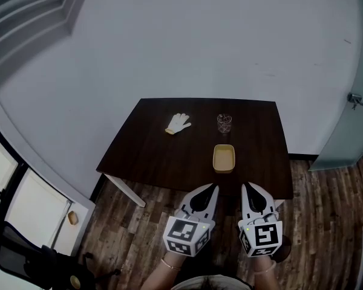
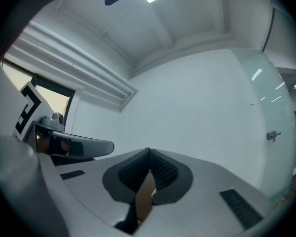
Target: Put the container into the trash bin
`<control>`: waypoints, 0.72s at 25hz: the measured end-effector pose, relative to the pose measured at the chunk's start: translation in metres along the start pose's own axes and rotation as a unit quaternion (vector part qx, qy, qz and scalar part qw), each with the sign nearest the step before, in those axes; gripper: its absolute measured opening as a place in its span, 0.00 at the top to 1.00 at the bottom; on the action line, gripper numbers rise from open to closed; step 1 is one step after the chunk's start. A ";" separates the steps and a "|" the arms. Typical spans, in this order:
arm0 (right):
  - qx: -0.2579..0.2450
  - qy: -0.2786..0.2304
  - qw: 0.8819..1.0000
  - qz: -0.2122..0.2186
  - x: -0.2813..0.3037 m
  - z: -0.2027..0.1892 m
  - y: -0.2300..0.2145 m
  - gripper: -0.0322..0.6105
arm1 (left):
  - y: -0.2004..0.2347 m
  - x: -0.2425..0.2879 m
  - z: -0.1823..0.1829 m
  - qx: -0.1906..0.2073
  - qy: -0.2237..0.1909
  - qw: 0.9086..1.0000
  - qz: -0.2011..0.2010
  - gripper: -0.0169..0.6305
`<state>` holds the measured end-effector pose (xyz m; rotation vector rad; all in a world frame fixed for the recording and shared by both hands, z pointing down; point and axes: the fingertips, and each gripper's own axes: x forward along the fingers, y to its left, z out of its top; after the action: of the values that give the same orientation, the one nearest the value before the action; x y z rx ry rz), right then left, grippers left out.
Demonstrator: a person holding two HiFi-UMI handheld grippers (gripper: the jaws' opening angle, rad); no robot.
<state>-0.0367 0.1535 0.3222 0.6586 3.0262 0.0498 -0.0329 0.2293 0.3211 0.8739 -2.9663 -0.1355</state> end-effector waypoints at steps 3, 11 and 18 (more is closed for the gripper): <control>-0.003 0.000 1.000 0.004 0.023 -0.003 -0.008 0.94 | 0.013 0.021 -0.001 -0.001 0.000 1.000 0.001 0.95; 0.000 0.009 1.000 -0.003 0.096 -0.011 -0.032 0.94 | 0.062 0.083 0.001 -0.004 0.003 1.000 -0.008 0.95; 0.002 0.019 1.000 -0.022 0.171 -0.014 -0.050 0.94 | 0.116 0.140 0.011 -0.003 0.006 1.000 -0.024 0.95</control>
<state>-0.2139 0.1786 0.3276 0.5981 3.0761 0.0542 -0.2138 0.2515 0.3239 0.9432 -2.9325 -0.1417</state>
